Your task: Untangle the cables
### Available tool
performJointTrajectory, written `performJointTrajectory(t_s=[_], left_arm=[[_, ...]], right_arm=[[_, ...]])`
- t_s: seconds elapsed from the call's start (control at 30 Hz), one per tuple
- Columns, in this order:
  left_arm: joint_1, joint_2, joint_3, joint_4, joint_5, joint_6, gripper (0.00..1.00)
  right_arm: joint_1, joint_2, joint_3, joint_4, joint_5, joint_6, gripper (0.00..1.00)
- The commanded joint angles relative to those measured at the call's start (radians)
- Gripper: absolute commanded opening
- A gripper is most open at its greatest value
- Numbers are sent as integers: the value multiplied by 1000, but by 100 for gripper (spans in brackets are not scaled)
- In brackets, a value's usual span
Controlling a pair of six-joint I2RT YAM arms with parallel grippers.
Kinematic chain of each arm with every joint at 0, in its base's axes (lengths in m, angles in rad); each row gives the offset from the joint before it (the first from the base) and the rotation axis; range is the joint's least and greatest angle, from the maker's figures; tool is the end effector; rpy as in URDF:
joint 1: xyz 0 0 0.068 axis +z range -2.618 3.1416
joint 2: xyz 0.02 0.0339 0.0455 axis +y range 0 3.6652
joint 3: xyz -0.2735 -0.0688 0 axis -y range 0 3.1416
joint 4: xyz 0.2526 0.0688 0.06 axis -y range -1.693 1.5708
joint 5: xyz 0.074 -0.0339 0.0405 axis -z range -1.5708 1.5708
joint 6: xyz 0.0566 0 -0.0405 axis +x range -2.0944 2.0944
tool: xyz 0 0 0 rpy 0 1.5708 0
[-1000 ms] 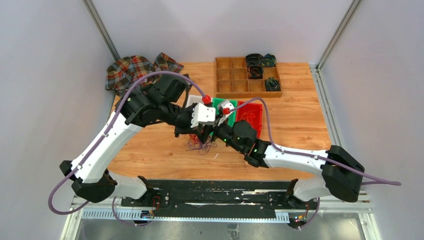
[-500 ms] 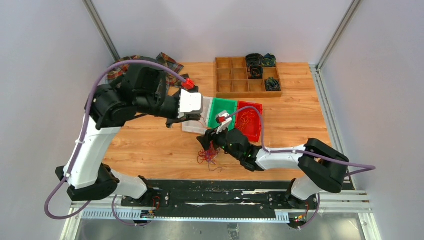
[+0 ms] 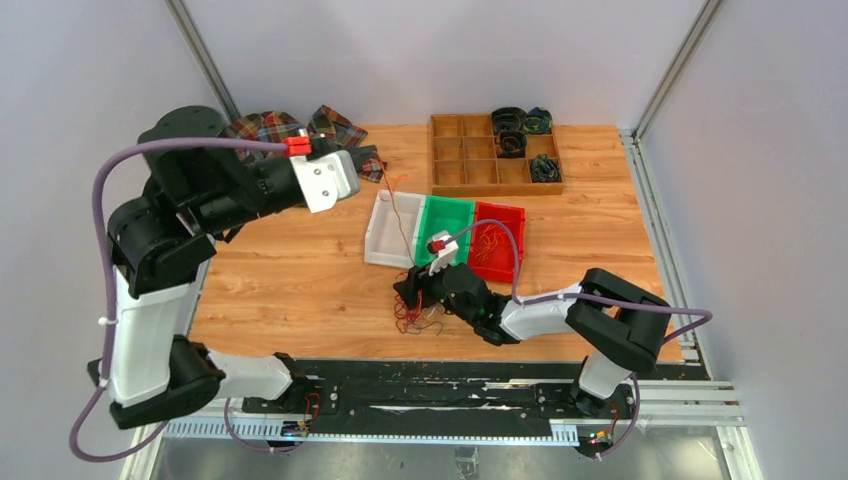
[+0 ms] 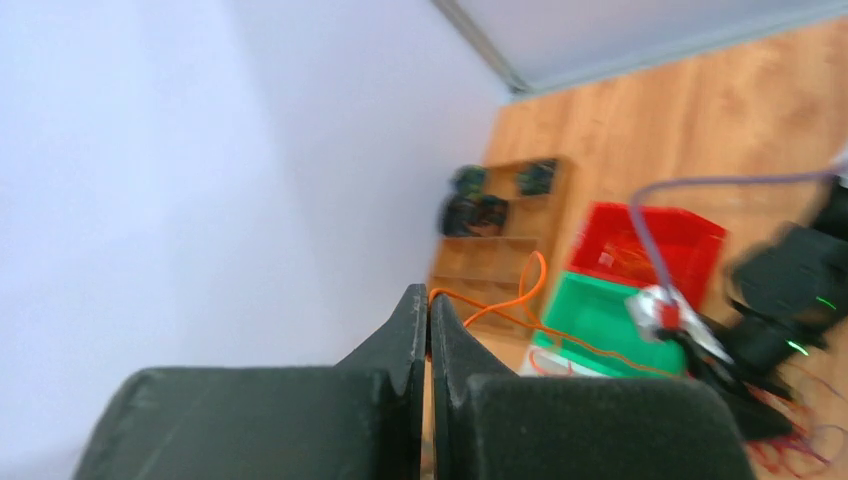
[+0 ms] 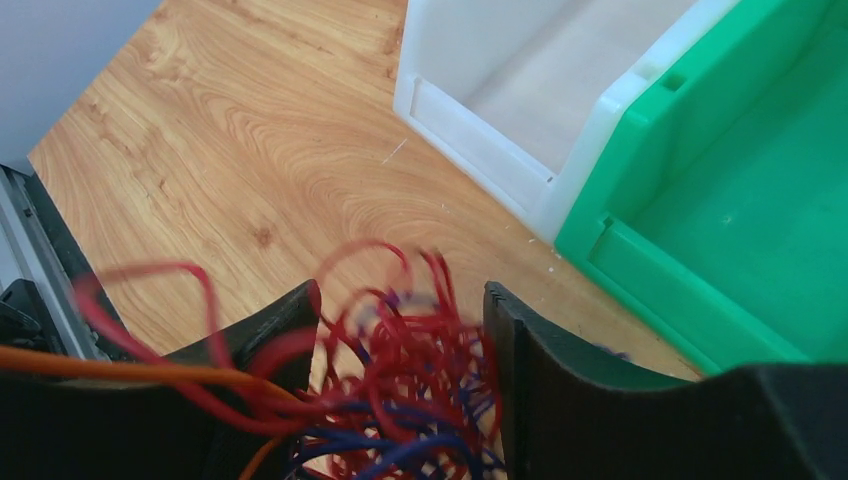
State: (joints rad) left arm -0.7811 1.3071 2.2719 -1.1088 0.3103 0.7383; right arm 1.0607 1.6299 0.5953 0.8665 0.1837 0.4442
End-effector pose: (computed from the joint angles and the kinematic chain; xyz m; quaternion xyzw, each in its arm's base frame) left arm 0.1084 -0.1319 0.6010 0.5878 0.4720 -0.1307 0.6439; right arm 0.1773 0.2957 0.1783 -0.1744 0.7429 0.3880 0.5169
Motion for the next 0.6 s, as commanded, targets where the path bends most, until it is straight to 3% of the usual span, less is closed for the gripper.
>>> performJointTrajectory(t_s=[0.0,0.07,0.13,0.33,0.47,0.57], left_arm=[[0,-177,-269,683,-231,17,1],[-1,-275,-483,1047,-296,63,1],[-1,-284,-517,1242,-334,109,1],[0,-233,-426,1333,-385,185,1],[-1,-251,-450,1307,-358,187,1],[-1,-244,-455,1367,-345,233,1]], right_arm=[[23,46,20,21,-13,17,60],[30,62,33,21,-24,15,61],[35,76,42,20,-31,14,62],[45,95,40,26,-33,14,67],[51,93,39,23,-38,12,68],[53,85,25,39,-53,6,75]])
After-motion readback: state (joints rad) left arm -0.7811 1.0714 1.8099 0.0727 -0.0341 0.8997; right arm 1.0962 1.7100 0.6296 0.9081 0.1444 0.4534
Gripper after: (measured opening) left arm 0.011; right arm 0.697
